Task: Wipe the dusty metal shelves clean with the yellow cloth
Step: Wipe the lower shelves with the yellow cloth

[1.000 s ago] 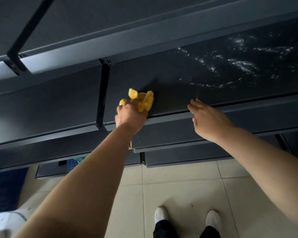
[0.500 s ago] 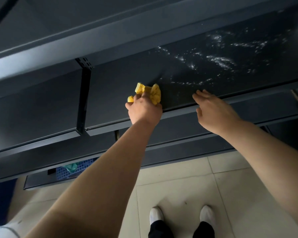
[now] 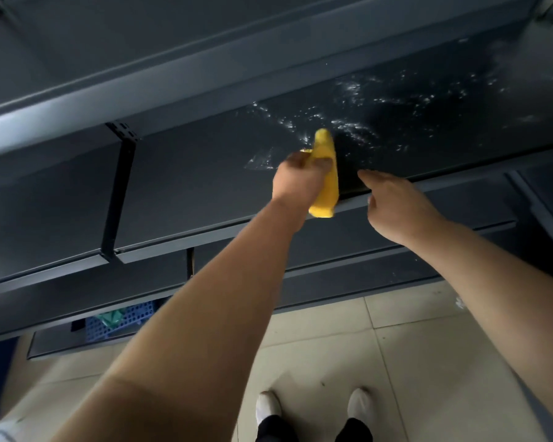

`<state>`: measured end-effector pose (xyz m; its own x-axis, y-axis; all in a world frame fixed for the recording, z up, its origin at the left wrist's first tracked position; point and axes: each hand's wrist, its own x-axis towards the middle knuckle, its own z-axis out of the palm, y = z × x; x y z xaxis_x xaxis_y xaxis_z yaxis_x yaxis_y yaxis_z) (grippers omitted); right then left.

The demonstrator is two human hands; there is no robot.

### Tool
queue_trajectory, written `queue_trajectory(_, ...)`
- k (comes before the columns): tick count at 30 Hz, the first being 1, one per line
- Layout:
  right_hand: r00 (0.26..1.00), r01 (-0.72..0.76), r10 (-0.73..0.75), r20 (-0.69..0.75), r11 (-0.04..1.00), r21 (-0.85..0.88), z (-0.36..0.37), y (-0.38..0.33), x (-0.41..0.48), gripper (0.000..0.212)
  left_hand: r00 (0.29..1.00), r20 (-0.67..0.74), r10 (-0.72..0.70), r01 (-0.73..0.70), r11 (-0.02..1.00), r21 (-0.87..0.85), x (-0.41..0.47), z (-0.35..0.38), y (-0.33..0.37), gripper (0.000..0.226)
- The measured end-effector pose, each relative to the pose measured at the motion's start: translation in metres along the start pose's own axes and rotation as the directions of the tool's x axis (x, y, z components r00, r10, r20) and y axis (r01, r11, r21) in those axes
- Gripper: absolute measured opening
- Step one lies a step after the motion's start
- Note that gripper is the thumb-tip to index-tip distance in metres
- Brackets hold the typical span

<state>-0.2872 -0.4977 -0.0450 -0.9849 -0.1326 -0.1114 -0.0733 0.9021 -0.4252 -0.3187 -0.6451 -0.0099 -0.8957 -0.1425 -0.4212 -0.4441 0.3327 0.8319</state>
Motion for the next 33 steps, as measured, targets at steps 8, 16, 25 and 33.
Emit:
queue_trajectory(8,0.999,0.043,-0.044,-0.018,0.996,-0.078,0.000,-0.020,0.011,0.046,0.912,-0.402,0.078,0.110,0.899,0.423,0.032,-0.055,-0.025,0.042)
queue_trajectory(16,0.998,0.038,-0.044,-0.039,0.988,-0.149,0.023,-0.051,0.023,0.043,0.957,0.078,0.279,-0.232,0.575,0.785,0.025,-0.038,-0.045,0.055)
queue_trajectory(25,0.999,-0.046,0.045,-0.009,0.983,-0.177,0.028,-0.064,0.031,0.049,0.956,-0.061,0.287,-0.068,0.419,0.905,0.062,-0.093,-0.057,0.050)
queue_trajectory(33,0.997,-0.054,0.047,-0.059,0.990,-0.133,0.026,-0.042,0.034,0.046,0.958,-0.116,0.263,-0.096,0.674,0.733,0.089,-0.092,-0.053,0.073)
